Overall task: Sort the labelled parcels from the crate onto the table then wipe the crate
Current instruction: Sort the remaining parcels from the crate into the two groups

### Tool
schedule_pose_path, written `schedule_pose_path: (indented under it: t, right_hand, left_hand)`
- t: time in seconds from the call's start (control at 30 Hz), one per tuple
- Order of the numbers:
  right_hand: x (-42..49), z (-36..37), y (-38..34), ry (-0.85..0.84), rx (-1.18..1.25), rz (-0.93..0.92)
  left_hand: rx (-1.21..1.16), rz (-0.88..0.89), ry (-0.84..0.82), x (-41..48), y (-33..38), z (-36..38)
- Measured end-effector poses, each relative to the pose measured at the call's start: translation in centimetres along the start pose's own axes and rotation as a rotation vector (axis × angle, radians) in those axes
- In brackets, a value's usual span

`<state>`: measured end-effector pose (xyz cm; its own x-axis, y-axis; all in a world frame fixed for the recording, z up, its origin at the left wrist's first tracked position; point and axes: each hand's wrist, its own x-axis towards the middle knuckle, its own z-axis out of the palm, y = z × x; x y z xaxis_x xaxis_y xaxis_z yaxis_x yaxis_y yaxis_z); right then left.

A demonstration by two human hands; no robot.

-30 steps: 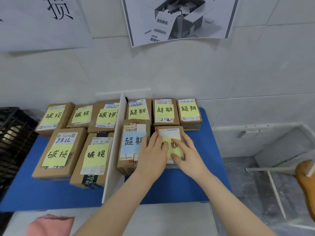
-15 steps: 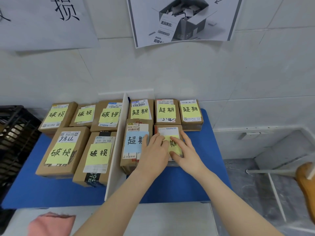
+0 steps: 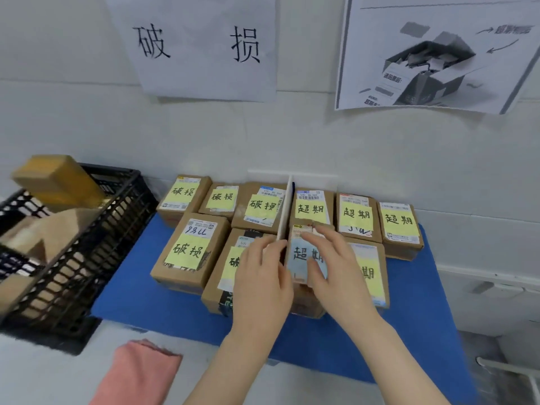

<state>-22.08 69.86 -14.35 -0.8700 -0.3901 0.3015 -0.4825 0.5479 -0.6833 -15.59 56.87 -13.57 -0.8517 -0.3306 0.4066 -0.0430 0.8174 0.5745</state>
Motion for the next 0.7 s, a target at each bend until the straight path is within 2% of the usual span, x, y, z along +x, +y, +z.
schedule_pose_path:
  t: [0.1, 0.23, 0.43, 0.57, 0.7]
  right_hand:
    - [1.3, 2.8, -5.0, -0.054, -0.009, -0.123]
    - [2.4, 8.6, -10.4, -0.193, -0.146, -0.211]
    - [2.2, 17.9, -16.7, -0.370, -0.297, -0.079]
    - [3.0, 22.6, -20.7, -0.415, -0.297, -0.017]
    - [4.0, 25.4, -23.8, -0.421, -0.280, 0.012]
  left_hand:
    - [0.015, -0.050, 0.056, -0.2, -3.2, -3.9]
    - [0.163, -0.108, 0.067, -0.1, -10.0, -9.2]
    - [0.405, -0.110, -0.077, -1.7, -22.5, -16.2]
    - [0.424, -0.088, -0.145, -1.1, -28.7, -20.2]
    - [0.405, -0.065, -0.164, -0.1, -31.9, -22.7]
